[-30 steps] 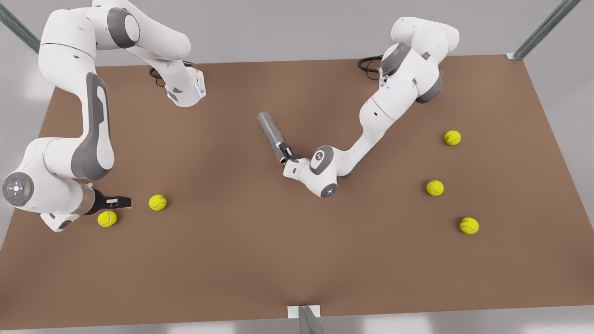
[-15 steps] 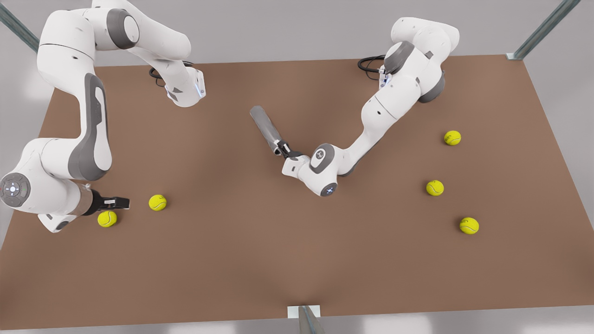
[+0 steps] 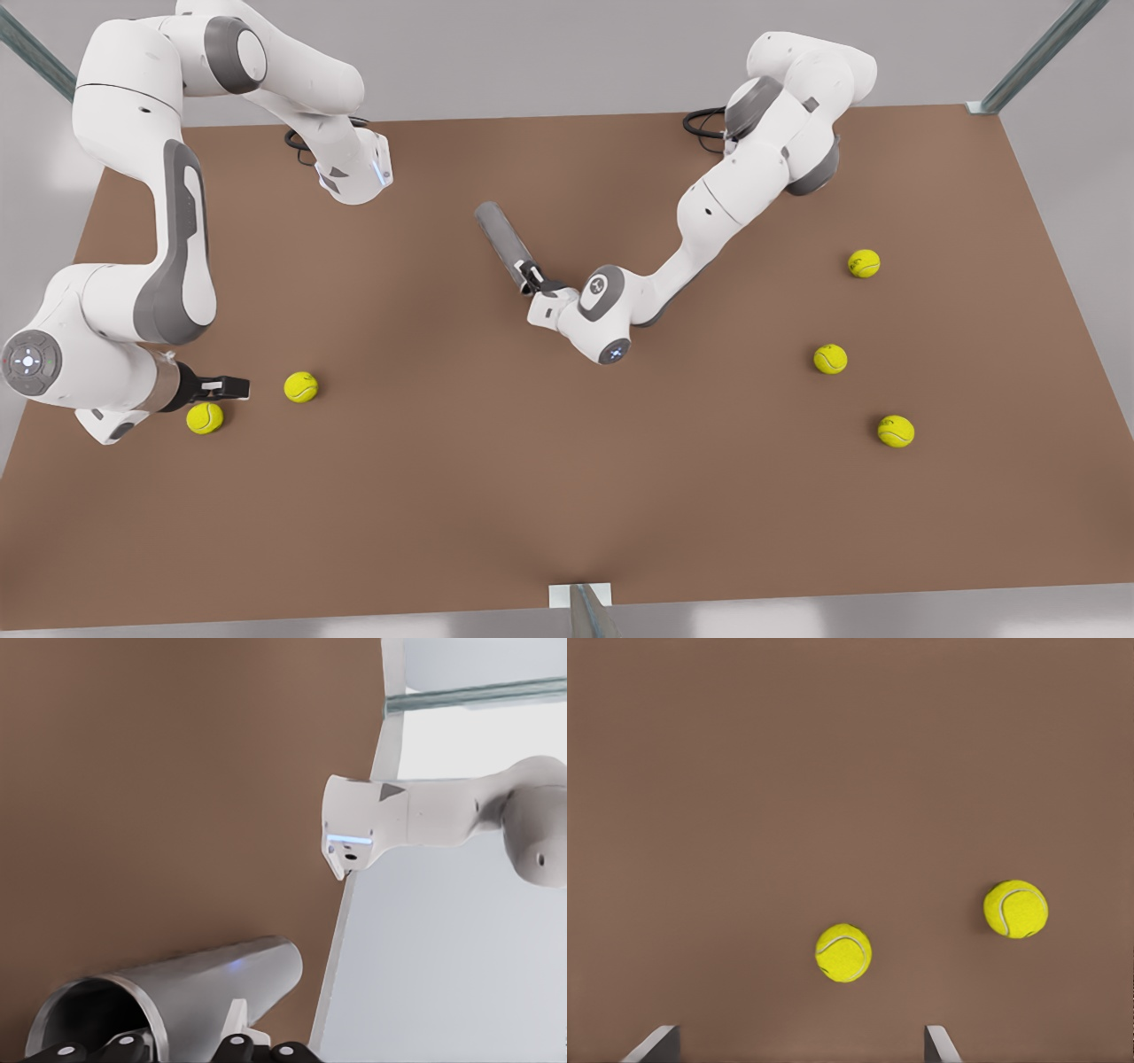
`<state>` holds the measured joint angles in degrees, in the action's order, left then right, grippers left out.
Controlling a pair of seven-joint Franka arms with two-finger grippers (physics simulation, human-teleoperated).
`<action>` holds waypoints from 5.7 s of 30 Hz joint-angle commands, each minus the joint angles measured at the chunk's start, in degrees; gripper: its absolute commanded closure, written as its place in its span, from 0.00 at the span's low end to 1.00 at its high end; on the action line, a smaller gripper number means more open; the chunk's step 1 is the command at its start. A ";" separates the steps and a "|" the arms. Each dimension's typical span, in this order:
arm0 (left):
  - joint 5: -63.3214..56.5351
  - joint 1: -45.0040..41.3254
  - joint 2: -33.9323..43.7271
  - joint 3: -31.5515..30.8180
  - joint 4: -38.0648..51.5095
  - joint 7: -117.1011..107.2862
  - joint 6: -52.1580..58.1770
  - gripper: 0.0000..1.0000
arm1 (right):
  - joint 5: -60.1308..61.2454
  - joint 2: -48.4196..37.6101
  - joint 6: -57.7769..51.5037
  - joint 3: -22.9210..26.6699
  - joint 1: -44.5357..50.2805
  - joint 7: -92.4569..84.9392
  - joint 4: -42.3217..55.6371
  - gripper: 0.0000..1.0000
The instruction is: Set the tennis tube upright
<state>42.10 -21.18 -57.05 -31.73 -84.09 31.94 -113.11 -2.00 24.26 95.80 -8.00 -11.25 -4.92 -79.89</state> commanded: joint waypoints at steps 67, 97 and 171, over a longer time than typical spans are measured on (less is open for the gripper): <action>-23.73 47.81 28.21 -14.33 -3.54 -33.87 19.68 0.79 | -2.92 -0.27 8.70 -1.23 -0.79 0.26 3.43 0.00; -54.93 48.60 33.84 -14.68 -3.01 -44.77 18.98 0.79 | -7.40 2.46 17.23 -1.85 0.70 0.70 4.57 0.00; -65.57 51.32 27.87 -22.33 2.52 -48.55 31.63 0.01 | -7.32 4.13 19.60 -2.02 1.41 0.70 4.57 0.00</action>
<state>-23.47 30.19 -29.18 -54.13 -79.56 -16.53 -80.08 -9.32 28.39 115.40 -10.02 -9.84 -4.22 -75.32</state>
